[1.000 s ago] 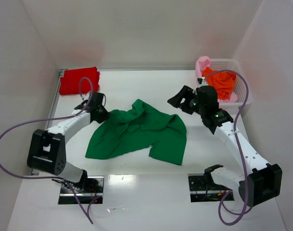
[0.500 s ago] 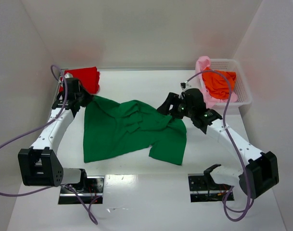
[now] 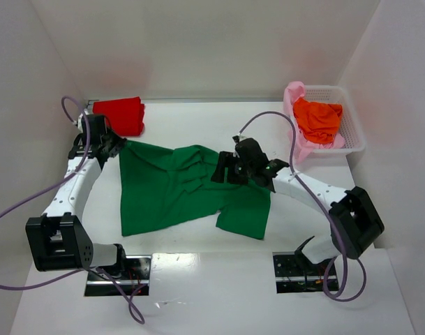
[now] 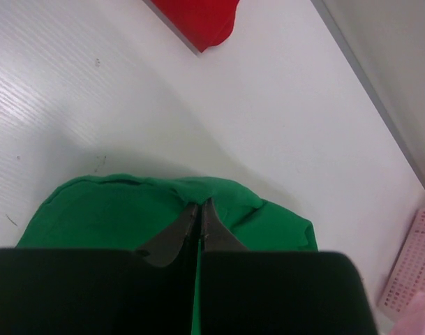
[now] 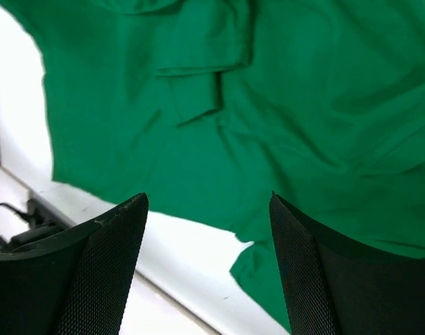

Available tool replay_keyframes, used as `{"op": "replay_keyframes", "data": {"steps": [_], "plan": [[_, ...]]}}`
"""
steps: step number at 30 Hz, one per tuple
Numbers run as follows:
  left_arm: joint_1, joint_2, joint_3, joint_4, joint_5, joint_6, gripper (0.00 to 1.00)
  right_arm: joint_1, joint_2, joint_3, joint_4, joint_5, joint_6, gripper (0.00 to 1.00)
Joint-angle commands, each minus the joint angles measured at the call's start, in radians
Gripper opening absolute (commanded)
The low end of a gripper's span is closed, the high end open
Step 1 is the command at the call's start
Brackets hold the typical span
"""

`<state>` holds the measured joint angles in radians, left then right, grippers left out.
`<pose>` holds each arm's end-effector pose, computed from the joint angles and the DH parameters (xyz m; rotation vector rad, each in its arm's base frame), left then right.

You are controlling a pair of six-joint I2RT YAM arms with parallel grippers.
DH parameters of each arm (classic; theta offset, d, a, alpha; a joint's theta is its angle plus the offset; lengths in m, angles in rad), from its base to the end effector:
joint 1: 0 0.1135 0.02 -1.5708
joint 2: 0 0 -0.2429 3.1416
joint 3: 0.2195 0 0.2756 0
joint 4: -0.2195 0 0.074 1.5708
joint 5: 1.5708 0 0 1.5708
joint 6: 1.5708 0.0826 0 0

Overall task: Fold and stack the t-shirts
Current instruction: Flatten out the tshirt

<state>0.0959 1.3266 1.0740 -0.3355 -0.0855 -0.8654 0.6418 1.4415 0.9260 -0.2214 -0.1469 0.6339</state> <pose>0.3644 0.0421 0.2534 -1.0507 1.9073 -0.3509 0.2872 0.2297 0.1693 -0.0891 2.4390 0.7876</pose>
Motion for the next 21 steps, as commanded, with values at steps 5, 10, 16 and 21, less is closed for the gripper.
{"op": "replay_keyframes", "data": {"steps": [5, 10, 16, 21], "plan": [[0.048, -0.023, 0.027, 0.038, -0.033, -0.009, 0.0, 0.015, 0.126, 0.128, 0.111, 0.063, -0.045, 0.76], [0.076, -0.023, 0.053, 0.029, -0.033, -0.009, 0.0, 0.015, 0.219, 0.178, 0.128, 0.041, -0.062, 0.76], [0.1, -0.023, 0.104, 0.02, -0.042, 0.0, 0.0, 0.015, 0.287, 0.209, 0.142, 0.041, -0.079, 0.76], [0.124, -0.013, 0.13, 0.029, -0.022, 0.0, 0.0, 0.015, 0.331, 0.231, 0.142, 0.041, -0.097, 0.76]]}}
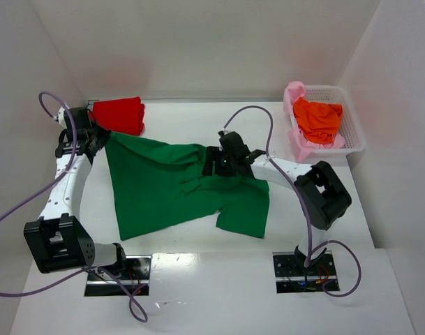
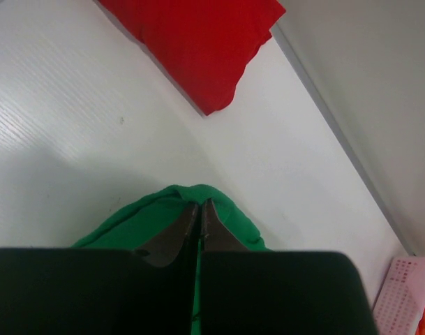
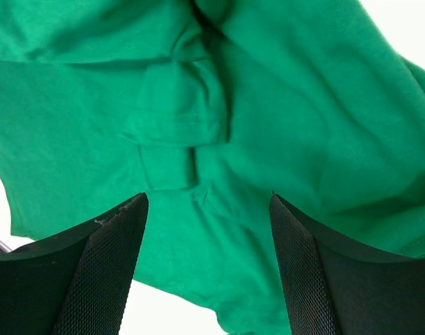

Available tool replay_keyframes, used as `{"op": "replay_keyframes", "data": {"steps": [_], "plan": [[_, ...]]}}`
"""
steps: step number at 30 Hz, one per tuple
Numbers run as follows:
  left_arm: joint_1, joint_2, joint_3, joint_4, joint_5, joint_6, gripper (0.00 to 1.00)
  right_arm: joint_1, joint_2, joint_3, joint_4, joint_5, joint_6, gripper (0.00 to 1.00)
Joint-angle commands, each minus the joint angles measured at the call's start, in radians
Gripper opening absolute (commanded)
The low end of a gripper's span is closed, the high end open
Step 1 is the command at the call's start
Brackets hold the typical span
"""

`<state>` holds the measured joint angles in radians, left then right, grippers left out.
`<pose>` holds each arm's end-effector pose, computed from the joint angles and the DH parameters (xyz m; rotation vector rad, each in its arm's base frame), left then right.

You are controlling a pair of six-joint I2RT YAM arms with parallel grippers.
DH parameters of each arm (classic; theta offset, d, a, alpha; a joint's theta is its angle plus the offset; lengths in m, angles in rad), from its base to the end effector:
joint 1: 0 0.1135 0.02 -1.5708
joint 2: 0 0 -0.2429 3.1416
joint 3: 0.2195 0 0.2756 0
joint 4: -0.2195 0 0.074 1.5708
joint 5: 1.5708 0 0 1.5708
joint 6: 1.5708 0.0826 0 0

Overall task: Fold and stack the t-shirts
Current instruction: Flatten out the tshirt

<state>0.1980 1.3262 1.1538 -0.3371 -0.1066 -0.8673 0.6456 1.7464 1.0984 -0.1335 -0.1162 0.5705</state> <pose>0.3638 0.0819 0.2860 -1.1176 1.7670 -0.2974 0.3328 0.2627 0.1282 -0.1522 2.4615 0.7043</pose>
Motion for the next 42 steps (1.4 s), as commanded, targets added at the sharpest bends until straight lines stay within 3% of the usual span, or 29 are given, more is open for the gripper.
{"op": "replay_keyframes", "data": {"steps": [1, 7, 14, 22, 31, 42], "plan": [[0.031, -0.013, 0.05, 0.031, 0.0, 0.002, 0.0, 0.011, 0.04, 0.068, 0.054, 0.009, -0.034, 0.76], [0.031, -0.004, 0.05, 0.05, 0.03, 0.011, 0.0, 0.011, 0.071, 0.087, 0.064, -0.01, -0.034, 0.7], [0.031, 0.009, 0.032, 0.07, 0.05, 0.021, 0.0, 0.053, 0.079, 0.13, 0.043, -0.033, -0.037, 0.7], [0.031, 0.014, -0.002, 0.089, 0.07, 0.022, 0.0, 0.17, 0.102, 0.152, 0.006, -0.011, -0.052, 0.78], [0.031, 0.005, -0.034, 0.098, 0.07, 0.03, 0.0, 0.258, 0.159, 0.215, -0.064, 0.166, -0.052, 0.75], [0.031, 0.005, -0.043, 0.107, 0.079, 0.039, 0.0, 0.307, 0.326, 0.379, -0.166, 0.236, -0.08, 0.71]]}}
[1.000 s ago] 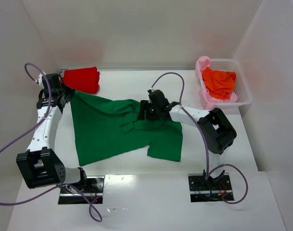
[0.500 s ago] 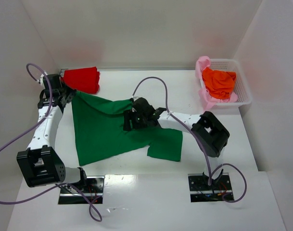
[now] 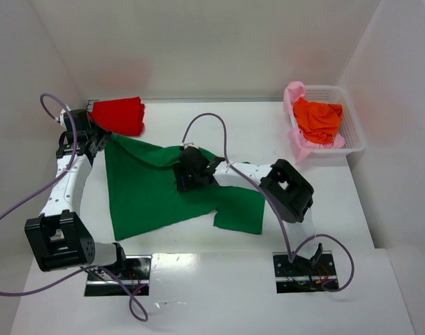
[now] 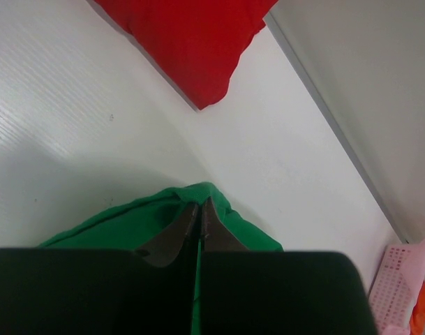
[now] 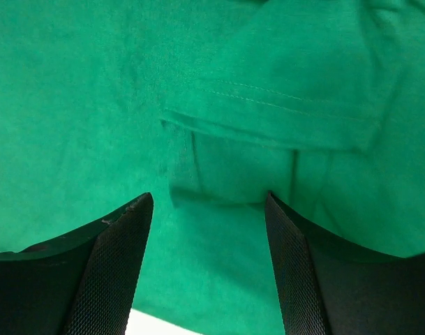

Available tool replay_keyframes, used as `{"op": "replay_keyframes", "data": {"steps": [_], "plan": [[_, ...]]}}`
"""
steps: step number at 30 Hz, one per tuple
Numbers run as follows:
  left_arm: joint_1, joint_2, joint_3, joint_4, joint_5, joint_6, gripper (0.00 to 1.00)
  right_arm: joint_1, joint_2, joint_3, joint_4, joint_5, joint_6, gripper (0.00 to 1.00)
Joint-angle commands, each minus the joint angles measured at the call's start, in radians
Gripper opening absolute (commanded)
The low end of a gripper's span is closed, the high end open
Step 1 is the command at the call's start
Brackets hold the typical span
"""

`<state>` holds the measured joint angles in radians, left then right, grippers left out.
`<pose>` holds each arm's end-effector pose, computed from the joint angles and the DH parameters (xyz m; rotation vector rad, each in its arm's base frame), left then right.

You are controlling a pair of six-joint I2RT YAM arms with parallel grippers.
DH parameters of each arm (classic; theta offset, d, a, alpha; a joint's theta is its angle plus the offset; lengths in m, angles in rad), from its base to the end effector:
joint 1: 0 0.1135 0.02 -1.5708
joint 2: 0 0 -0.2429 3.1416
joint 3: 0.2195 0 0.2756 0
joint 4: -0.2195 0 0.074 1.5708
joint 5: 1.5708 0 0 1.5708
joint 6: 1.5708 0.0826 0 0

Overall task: Fold and stack the t-shirts
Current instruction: Flatten out the tshirt

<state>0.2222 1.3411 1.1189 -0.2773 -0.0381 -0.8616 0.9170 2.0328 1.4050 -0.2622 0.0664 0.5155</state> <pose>0.3677 0.0863 0.2743 -1.0975 1.7773 -0.3519 0.2961 0.3774 0.1000 -0.4764 2.4910 0.5262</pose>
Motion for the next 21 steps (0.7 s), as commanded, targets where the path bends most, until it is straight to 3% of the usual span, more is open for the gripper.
{"op": "replay_keyframes", "data": {"steps": [1, 12, 18, 21], "plan": [[0.006, -0.01, -0.008, 0.047, 0.01, 0.033, 0.0, 0.037, 0.049, 0.083, -0.043, 0.06, -0.025, 0.71], [0.006, 0.0, -0.008, 0.047, 0.01, 0.033, 0.0, 0.046, 0.089, 0.117, -0.077, 0.066, -0.025, 0.62], [0.006, 0.009, 0.001, 0.047, 0.009, 0.042, 0.0, 0.046, 0.124, 0.146, -0.088, 0.066, -0.025, 0.4], [0.006, 0.009, 0.001, 0.047, 0.001, 0.042, 0.0, 0.046, 0.124, 0.146, -0.088, 0.066, -0.025, 0.19]]}}
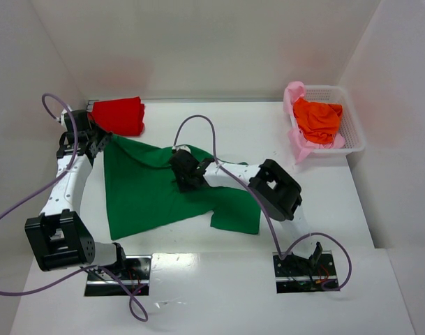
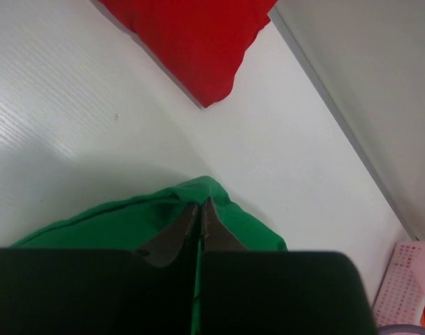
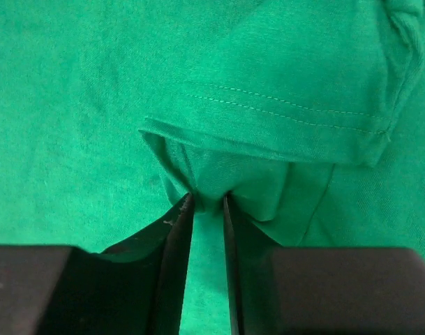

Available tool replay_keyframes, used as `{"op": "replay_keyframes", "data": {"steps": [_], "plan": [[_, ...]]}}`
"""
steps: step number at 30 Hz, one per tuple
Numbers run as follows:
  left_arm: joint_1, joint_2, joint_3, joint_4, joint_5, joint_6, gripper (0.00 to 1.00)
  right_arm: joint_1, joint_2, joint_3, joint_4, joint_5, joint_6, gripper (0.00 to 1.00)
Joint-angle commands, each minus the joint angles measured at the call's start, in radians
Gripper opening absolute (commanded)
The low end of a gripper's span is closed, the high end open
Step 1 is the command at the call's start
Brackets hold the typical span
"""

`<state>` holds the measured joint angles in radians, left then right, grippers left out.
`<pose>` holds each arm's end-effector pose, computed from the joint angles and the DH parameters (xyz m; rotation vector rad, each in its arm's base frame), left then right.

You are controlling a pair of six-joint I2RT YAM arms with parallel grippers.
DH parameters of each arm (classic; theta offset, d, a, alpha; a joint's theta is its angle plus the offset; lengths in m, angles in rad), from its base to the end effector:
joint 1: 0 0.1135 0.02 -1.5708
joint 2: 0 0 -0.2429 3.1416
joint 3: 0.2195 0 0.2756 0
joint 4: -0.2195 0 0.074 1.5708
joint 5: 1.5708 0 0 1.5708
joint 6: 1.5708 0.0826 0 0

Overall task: Fold and stack the t-shirts
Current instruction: Flatten out the tshirt

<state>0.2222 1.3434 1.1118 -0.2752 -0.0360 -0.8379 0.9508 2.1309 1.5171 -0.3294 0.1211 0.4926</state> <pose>0.3677 0.0861 0.2708 -1.0782 1.7961 -0.3377 0.2958 0.3972 0.0871 -0.5322 2.5040 0.4323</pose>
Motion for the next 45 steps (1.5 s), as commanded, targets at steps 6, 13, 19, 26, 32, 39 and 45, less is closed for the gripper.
{"op": "replay_keyframes", "data": {"steps": [6, 13, 19, 26, 32, 39, 45], "plan": [[0.006, 0.006, 0.008, 0.045, -0.001, 0.019, 0.0, 0.013, 0.026, 0.041, -0.036, 0.032, -0.002, 0.0], [0.006, 0.006, 0.011, 0.036, -0.001, 0.019, 0.0, 0.013, -0.104, 0.075, -0.092, 0.156, -0.006, 0.0], [0.006, 0.006, 0.017, 0.036, -0.001, 0.019, 0.0, -0.049, -0.205, 0.075, -0.082, 0.115, -0.022, 0.0], [0.006, -0.003, 0.008, 0.027, -0.012, 0.028, 0.0, -0.064, -0.286, 0.002, -0.097, 0.162, 0.017, 0.0], [0.006, -0.003, 0.008, 0.027, -0.012, 0.028, 0.0, -0.186, -0.433, -0.101, -0.076, 0.169, 0.04, 0.0], [0.006, -0.003, 0.008, 0.063, 0.056, 0.094, 0.0, -0.337, -0.562, -0.083, -0.085, 0.166, -0.005, 0.0], [0.006, -0.003, 0.167, 0.025, 0.117, 0.214, 0.0, -0.426, -0.594, 0.059, -0.096, 0.17, -0.067, 0.0]]}}
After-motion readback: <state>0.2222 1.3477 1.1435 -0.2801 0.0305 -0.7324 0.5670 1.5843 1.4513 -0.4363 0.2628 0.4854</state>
